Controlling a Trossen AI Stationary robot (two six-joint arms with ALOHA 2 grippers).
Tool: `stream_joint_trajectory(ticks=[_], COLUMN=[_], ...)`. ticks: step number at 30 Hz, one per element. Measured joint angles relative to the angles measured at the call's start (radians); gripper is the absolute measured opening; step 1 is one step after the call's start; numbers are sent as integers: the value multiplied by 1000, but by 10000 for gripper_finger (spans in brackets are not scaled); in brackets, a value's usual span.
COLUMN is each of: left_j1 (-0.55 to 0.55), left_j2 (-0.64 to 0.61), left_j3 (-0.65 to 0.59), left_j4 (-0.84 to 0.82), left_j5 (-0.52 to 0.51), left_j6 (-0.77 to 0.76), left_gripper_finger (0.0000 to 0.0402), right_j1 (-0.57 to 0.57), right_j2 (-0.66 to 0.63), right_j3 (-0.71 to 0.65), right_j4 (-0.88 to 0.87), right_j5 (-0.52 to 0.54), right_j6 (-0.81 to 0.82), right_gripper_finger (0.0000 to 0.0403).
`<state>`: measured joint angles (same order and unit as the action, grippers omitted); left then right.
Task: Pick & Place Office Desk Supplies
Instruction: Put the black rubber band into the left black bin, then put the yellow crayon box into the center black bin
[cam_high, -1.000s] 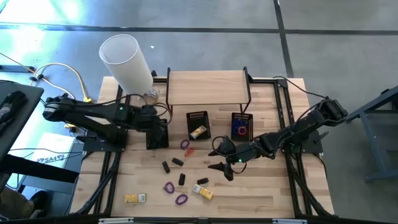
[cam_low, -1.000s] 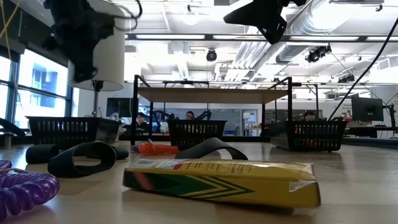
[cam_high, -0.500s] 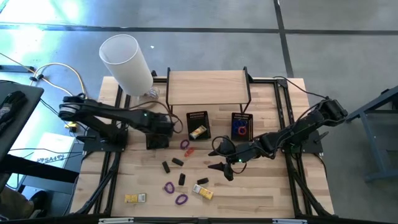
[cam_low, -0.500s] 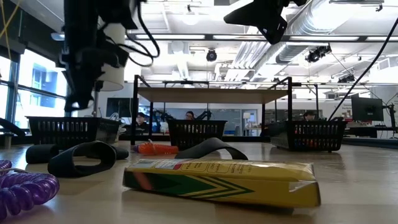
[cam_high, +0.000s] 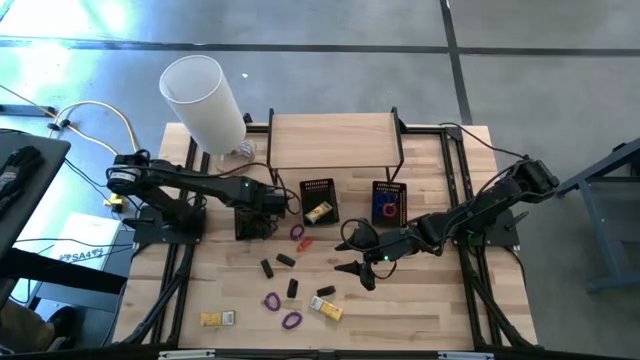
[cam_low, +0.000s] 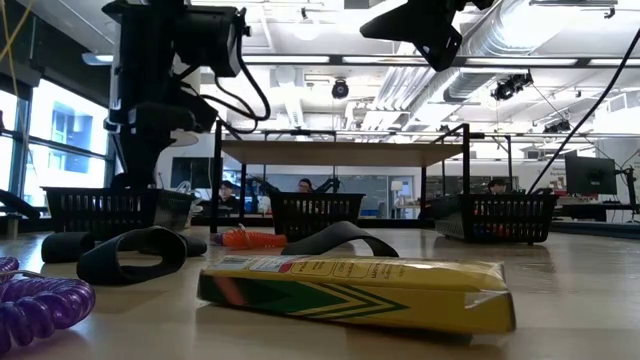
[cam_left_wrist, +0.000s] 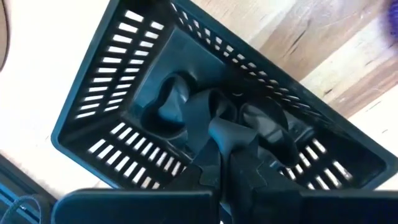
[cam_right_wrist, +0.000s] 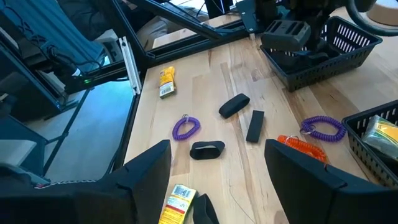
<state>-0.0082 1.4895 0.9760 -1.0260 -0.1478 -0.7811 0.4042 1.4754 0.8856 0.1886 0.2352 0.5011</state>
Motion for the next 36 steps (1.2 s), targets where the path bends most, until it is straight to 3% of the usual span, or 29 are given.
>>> stream_joint_trajectory(ticks=[8, 18, 24, 36], left_j1=[-1, -1, -1, -10], left_j2=[0, 0, 0, -140], left_j3=[0, 0, 0, 23], left_j4=[6, 11, 10, -3], left_j5=[-1, -14, -10, 227], left_j6=[2, -2, -2, 18], left_gripper_finger=[6, 82, 98, 99], right_j1=[0, 0, 0, 0], right_j2=[0, 0, 0, 0], right_j3=[0, 0, 0, 0], right_j4=[-1, -5, -5, -5], right_j5=[-2, -2, -2, -3], right_j6=[-1, -2, -3, -3], right_gripper_finger=[248, 248, 248, 248])
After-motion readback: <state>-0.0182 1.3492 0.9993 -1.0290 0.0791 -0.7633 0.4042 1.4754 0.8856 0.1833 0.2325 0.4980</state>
